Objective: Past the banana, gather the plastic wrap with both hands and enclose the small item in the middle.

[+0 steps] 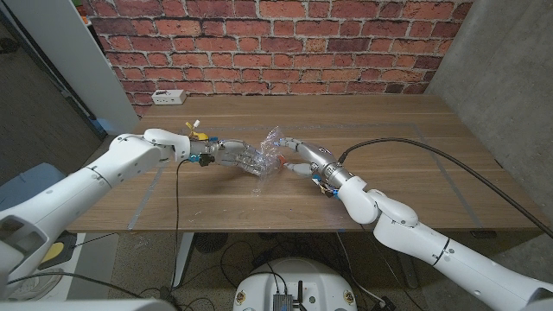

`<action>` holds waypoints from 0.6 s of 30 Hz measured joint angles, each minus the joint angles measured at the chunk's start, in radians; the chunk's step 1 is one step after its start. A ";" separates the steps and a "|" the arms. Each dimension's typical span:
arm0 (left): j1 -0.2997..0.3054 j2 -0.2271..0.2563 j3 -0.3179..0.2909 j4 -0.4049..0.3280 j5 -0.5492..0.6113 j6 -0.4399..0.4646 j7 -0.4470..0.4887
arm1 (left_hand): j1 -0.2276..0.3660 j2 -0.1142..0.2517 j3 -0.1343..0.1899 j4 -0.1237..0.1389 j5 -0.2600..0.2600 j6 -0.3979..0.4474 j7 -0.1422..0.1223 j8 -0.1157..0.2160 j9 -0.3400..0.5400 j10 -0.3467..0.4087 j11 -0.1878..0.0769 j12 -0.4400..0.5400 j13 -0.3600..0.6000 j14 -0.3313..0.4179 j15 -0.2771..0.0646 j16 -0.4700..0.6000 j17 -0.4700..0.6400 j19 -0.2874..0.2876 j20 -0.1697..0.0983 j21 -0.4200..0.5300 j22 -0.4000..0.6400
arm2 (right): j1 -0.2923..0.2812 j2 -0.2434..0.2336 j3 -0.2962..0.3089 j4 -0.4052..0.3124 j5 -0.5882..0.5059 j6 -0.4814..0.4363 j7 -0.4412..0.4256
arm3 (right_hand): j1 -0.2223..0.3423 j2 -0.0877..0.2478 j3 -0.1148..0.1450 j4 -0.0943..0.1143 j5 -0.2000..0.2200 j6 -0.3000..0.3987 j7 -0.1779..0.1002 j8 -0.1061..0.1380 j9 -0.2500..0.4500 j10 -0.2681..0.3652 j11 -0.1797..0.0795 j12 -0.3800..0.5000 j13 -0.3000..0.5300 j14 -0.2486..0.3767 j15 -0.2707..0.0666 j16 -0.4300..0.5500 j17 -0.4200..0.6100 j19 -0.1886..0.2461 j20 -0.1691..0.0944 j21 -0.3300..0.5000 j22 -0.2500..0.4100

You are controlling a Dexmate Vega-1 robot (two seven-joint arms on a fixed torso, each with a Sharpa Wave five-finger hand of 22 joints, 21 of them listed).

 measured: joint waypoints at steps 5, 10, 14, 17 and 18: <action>0.003 -0.004 -0.004 0.004 -0.016 0.020 0.025 | -0.010 0.005 0.004 0.004 0.002 -0.015 -0.003 0.011 0.016 0.000 0.000 0.000 0.005 0.000 0.000 0.000 0.002 0.000 0.000 0.011 0.002 | 0.033 0.001 -0.020 0.002 -0.019 0.001 0.046 | 0.011 0.011 0.004 0.004 -0.003 0.017 -0.005 0.012 0.005 0.010 -0.009 0.002 -0.005 -0.011 0.000 -0.002 -0.007 -0.003 -0.003 0.000 0.000; 0.001 -0.007 -0.004 0.007 -0.027 0.035 0.039 | -0.013 0.002 0.004 0.004 0.007 -0.027 -0.006 0.016 0.028 0.004 0.004 0.000 0.005 0.000 0.000 -0.007 0.003 -0.009 0.009 0.015 0.004 | 0.079 0.014 -0.050 0.020 -0.043 0.005 0.105 | 0.016 0.016 0.008 0.008 -0.011 0.028 -0.005 0.016 0.002 0.017 -0.016 0.005 -0.005 -0.018 0.000 -0.007 -0.014 -0.006 0.001 0.000 0.000; -0.003 -0.008 -0.004 0.007 -0.033 0.051 0.051 | -0.028 -0.002 0.004 0.004 0.008 -0.040 -0.003 0.019 0.033 0.005 0.005 -0.003 0.008 0.007 0.007 -0.011 0.003 -0.019 0.019 0.022 0.004 | 0.102 0.023 -0.067 0.031 -0.060 0.005 0.144 | 0.024 0.024 0.013 0.003 -0.011 0.024 -0.002 0.016 0.002 -0.001 -0.013 0.004 -0.005 -0.047 0.000 -0.021 -0.026 -0.024 0.008 -0.009 0.000; -0.004 -0.007 -0.003 0.005 -0.039 0.065 0.063 | -0.055 -0.029 -0.015 0.004 0.008 -0.071 -0.002 0.012 0.023 0.005 0.016 -0.004 0.012 0.006 0.018 -0.015 0.003 -0.028 0.028 0.029 0.004 | 0.132 0.036 -0.087 0.046 -0.075 -0.002 0.181 | 0.038 0.020 0.017 -0.002 -0.017 0.001 0.002 0.008 0.002 -0.023 -0.005 -0.004 -0.009 -0.066 0.001 -0.029 -0.036 -0.034 0.019 -0.016 -0.002; -0.004 -0.007 -0.003 0.004 -0.040 0.068 0.065 | -0.066 -0.040 -0.028 0.002 0.008 -0.079 -0.005 0.010 0.017 0.001 0.020 -0.005 0.013 0.002 0.023 -0.020 0.003 -0.033 0.033 0.033 0.004 | 0.138 0.039 -0.091 0.048 -0.080 -0.005 0.191 | 0.038 0.020 0.017 -0.002 -0.018 -0.010 0.002 0.007 0.002 -0.033 0.001 -0.004 -0.009 -0.077 0.000 -0.032 -0.040 -0.041 0.021 -0.021 -0.004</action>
